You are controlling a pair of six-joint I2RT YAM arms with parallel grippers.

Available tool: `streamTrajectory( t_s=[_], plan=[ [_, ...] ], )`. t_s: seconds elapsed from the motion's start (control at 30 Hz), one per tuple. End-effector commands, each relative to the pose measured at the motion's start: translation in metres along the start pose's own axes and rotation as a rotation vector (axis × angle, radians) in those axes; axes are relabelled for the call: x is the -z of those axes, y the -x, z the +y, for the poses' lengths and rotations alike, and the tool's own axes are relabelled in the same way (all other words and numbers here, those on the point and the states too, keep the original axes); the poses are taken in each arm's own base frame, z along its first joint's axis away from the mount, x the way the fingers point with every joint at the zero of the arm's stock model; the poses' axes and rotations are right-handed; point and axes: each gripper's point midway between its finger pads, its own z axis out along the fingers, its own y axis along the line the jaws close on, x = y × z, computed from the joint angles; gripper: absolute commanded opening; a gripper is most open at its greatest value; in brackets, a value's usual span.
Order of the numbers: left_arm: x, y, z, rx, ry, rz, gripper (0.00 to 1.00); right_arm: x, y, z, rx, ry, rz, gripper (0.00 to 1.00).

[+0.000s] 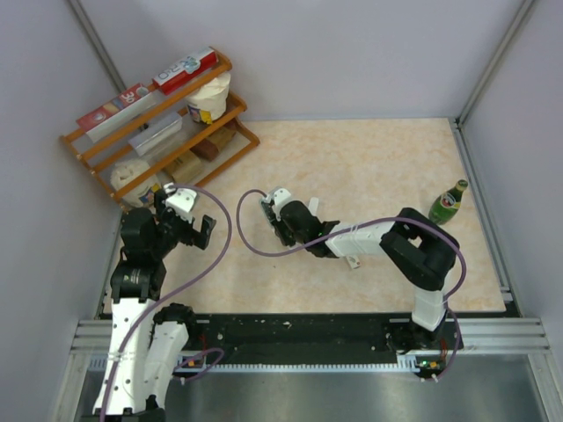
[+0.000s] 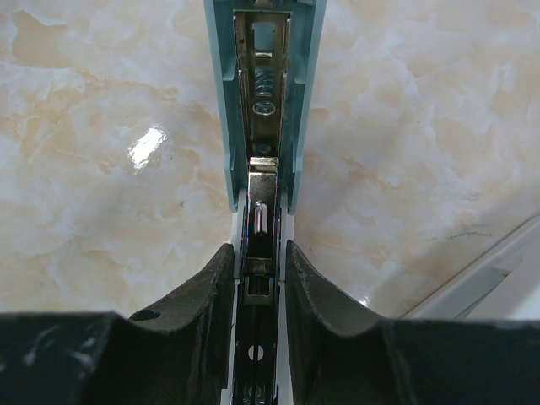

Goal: Load the staples into the stapler

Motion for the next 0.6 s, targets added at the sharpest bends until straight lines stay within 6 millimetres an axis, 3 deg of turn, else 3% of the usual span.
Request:
streamTrajectory(
  t_s=[0.0, 0.3, 0.57],
  plan=[
    [0.0000, 0.0105, 0.0021, -0.016, 0.005, -0.052, 0.99, -0.0030, 0.0267, 0.0150, -0.009, 0.030, -0.069, 0.18],
    [-0.0002, 0.0101, 0.0021, -0.014, 0.005, -0.052, 0.99, -0.0034, 0.0256, 0.0179, 0.002, 0.029, -0.053, 0.21],
    [0.0006, 0.0103, 0.0021, -0.015, 0.006, -0.057, 0.99, -0.0003, 0.0278, 0.0211, 0.004, 0.043, -0.053, 0.30]
  ],
)
